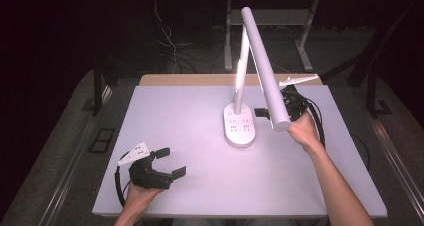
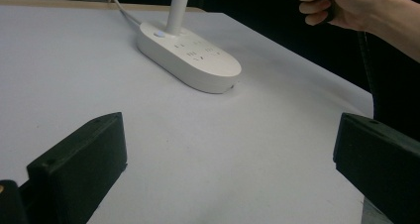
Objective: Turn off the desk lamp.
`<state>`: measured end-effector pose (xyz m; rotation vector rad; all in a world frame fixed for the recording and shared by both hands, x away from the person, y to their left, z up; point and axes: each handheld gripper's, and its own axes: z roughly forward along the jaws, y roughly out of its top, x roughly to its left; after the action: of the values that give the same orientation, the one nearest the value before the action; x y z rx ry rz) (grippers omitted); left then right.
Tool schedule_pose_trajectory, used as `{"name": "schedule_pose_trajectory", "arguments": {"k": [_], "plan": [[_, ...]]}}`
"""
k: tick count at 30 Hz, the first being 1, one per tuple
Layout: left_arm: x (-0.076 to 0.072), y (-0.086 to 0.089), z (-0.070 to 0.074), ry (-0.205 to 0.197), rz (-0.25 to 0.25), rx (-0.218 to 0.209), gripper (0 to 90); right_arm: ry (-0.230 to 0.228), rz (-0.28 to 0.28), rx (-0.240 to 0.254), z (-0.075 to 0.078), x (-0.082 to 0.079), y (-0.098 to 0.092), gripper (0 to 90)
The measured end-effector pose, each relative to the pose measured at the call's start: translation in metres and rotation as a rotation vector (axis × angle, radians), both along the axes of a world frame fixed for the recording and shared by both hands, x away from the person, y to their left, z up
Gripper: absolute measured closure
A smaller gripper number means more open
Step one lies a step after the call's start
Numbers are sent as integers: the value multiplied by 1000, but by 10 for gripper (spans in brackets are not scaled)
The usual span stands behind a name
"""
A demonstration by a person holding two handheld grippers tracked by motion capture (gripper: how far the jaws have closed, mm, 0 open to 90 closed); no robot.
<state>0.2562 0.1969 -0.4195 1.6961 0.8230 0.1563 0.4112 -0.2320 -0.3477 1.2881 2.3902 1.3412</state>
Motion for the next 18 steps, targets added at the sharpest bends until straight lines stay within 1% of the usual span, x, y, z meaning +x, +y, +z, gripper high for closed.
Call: {"name": "schedule_pose_trajectory", "arguments": {"k": [2, 3, 5, 6, 7, 8, 10, 12, 16, 18], "plan": [[0, 0, 0, 0, 1, -2, 0, 1, -4, -3, -1, 2, 1, 79], [0, 0, 0, -1, 0, -1, 0, 2, 2, 7, -4, 7, 2, 159], [0, 0, 0, -1, -1, 1, 0, 10, -10, 12, -6, 11, 3, 172], [0, 0, 0, -1, -1, 1, 0, 15, -15, 14, -7, 14, 4, 218], [0, 0, 0, -1, -1, 1, 0, 15, -15, 14, -7, 14, 4, 218], [0, 0, 0, -2, -2, 2, 0, 3, -15, 20, -8, 17, 5, 267], [0, 0, 0, -2, -2, 0, 0, -2, -20, 29, -9, 21, 6, 324], [0, 0, 0, -1, -2, 0, 0, -13, -22, 35, -10, 24, 6, 374], [0, 1, 0, -2, -3, 1, 0, -21, -29, 53, -11, 31, 8, 465], [0, 1, 0, -1, -2, 0, 0, -24, -31, 55, -12, 33, 9, 524]]}}
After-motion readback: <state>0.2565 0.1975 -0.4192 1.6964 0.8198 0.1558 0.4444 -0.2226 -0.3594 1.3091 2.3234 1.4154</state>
